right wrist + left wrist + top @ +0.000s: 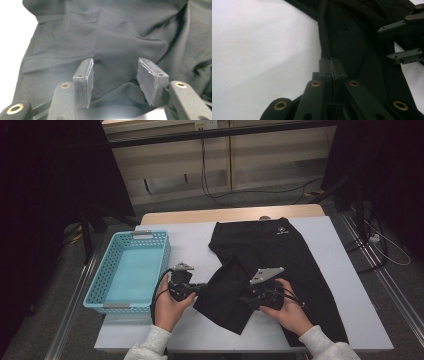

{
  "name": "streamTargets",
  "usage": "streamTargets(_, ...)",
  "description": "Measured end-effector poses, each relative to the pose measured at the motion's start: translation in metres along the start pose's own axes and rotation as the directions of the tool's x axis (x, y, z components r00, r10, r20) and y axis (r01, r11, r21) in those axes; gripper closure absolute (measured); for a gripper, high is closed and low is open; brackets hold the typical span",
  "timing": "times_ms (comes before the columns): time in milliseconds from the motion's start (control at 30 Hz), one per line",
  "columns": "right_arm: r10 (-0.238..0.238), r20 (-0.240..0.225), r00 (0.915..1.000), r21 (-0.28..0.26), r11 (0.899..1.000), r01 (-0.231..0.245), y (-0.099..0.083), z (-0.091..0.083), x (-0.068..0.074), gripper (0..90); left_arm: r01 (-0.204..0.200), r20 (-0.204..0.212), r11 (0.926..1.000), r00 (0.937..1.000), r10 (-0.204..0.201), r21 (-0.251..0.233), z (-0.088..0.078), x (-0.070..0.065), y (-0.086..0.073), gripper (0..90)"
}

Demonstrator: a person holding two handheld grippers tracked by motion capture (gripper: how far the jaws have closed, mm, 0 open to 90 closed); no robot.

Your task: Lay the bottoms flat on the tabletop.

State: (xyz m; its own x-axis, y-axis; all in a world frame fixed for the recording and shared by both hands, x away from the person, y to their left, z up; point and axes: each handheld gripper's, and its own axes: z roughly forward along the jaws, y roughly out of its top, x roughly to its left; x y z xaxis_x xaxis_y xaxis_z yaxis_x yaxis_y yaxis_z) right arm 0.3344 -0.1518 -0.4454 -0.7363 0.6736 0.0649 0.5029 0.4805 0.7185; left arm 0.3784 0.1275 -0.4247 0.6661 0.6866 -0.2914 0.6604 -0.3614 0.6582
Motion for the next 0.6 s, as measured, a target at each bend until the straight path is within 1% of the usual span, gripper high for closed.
streamTargets(100, -0.018, -0.011, 0.9998, 0.002, 1.0, 0.018, -0.001, -0.001, 0.004, 52.1, 0.001, -0.005, 1.0, 1.0, -0.001, -0.004, 0.001, 0.0, 0.0, 89.4)
streamTargets(200, -0.052, -0.044, 0.9977, 0.014, 0.999, 0.052, -0.001, 0.003, 0.007, 54.6, 0.005, -0.005, 1.0, 1.0, -0.005, -0.003, 0.001, 0.002, 0.0, 89.4)
streamTargets(300, -0.082, -0.049, 0.9954, 0.046, 0.995, 0.084, -0.003, 0.01, 0.01, 59.5, 0.008, -0.01, 1.0, 0.9999, -0.008, -0.001, 0.003, 0.004, -0.001, 89.4)
streamTargets(333, -0.082, -0.053, 0.9952, 0.041, 0.996, 0.084, -0.003, 0.01, 0.01, 65.5, 0.006, -0.007, 1.0, 1.0, -0.006, 0.003, 0.004, 0.004, -0.002, 89.3)
streamTargets(367, -0.084, -0.058, 0.9948, 0.041, 0.995, 0.086, -0.002, 0.009, 0.009, 69.2, 0.007, -0.006, 1.0, 1.0, -0.007, 0.003, 0.004, 0.005, -0.002, 89.4)
streamTargets(433, -0.093, -0.053, 0.9942, 0.048, 0.994, 0.096, -0.002, 0.009, 0.008, 78.6, 0.012, -0.006, 0.9999, 0.9999, -0.012, 0.0, 0.003, 0.005, -0.002, 89.2)
streamTargets(467, -0.092, -0.06, 0.9939, 0.053, 0.994, 0.095, -0.001, 0.008, 0.007, 83.7, 0.014, -0.006, 0.9999, 0.9999, -0.014, -0.003, 0.003, 0.006, -0.002, 89.2)
streamTargets(500, -0.082, -0.07, 0.9942, 0.054, 0.995, 0.085, -0.001, 0.008, 0.005, 87.7, 0.02, -0.004, 0.9998, 0.9998, -0.02, -0.007, 0.002, 0.006, -0.002, 89.1)
streamTargets(567, -0.062, -0.084, 0.9945, 0.057, 0.996, 0.067, -0.002, 0.006, 0.002, 89.1, 0.015, -0.003, 0.9999, 0.9999, -0.015, -0.008, 0.001, 0.005, -0.002, 89.0)
streamTargets(600, -0.066, -0.076, 0.9949, 0.055, 0.996, 0.07, -0.003, 0.004, 0.002, 89.1, 0.016, -0.002, 0.9998, 0.9999, -0.016, -0.009, 0.001, 0.005, -0.002, 88.9)
